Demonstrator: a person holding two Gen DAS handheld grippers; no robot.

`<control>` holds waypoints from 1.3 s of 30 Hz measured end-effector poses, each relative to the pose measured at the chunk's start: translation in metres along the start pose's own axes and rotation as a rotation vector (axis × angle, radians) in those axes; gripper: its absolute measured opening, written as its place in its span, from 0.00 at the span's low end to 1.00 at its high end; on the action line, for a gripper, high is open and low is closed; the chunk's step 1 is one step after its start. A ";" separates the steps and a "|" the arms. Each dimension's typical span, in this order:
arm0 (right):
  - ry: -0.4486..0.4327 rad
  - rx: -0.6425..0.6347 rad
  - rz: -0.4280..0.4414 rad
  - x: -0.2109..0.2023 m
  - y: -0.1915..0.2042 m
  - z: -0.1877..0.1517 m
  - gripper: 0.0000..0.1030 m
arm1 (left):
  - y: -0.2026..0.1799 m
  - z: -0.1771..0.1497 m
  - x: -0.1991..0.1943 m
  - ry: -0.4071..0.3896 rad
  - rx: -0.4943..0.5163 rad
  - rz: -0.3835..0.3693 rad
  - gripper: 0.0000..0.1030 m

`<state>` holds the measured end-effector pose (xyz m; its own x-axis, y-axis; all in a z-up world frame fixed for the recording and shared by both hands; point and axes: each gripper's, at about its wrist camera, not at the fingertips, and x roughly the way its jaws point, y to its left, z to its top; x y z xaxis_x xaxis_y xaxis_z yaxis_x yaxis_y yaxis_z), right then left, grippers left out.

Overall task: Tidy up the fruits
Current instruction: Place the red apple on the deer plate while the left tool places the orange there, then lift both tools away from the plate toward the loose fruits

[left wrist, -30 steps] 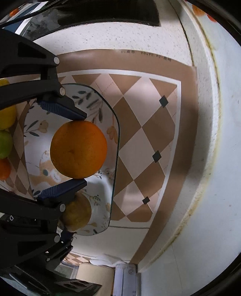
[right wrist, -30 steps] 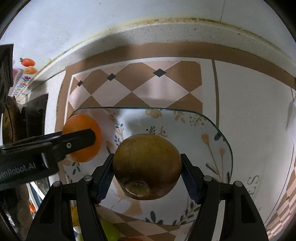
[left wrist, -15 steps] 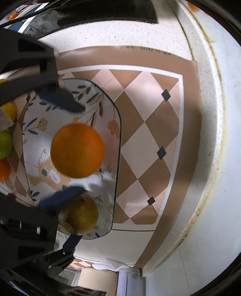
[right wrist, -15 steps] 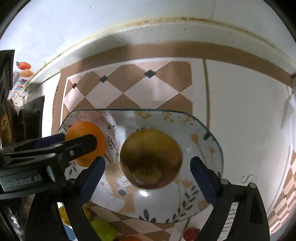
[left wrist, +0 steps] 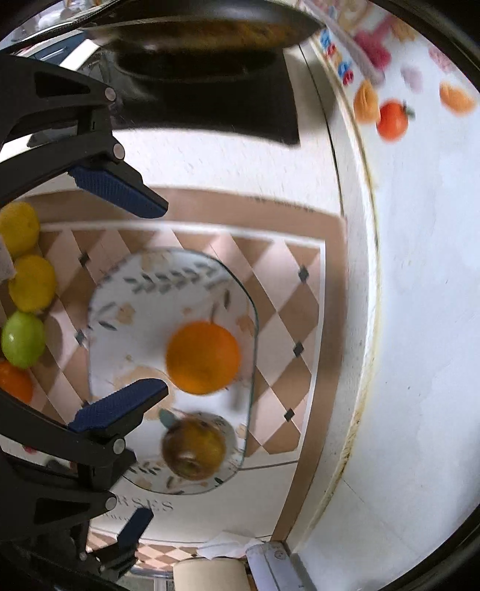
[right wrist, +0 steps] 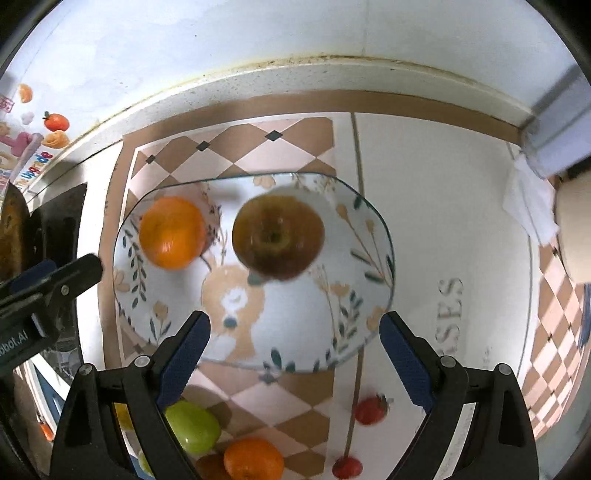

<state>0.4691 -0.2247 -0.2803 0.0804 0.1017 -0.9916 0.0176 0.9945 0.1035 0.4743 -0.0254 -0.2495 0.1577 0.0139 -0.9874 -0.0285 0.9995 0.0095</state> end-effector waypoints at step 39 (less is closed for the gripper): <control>-0.456 -0.018 -0.040 -0.227 0.024 -0.212 0.92 | 0.009 -0.205 -0.203 -0.469 0.035 0.003 0.86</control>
<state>0.2400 -0.2182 -0.0695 0.5110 0.0456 -0.8584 0.0130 0.9981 0.0607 0.2394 -0.0243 -0.0813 0.5867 0.0192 -0.8096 0.0028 0.9997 0.0257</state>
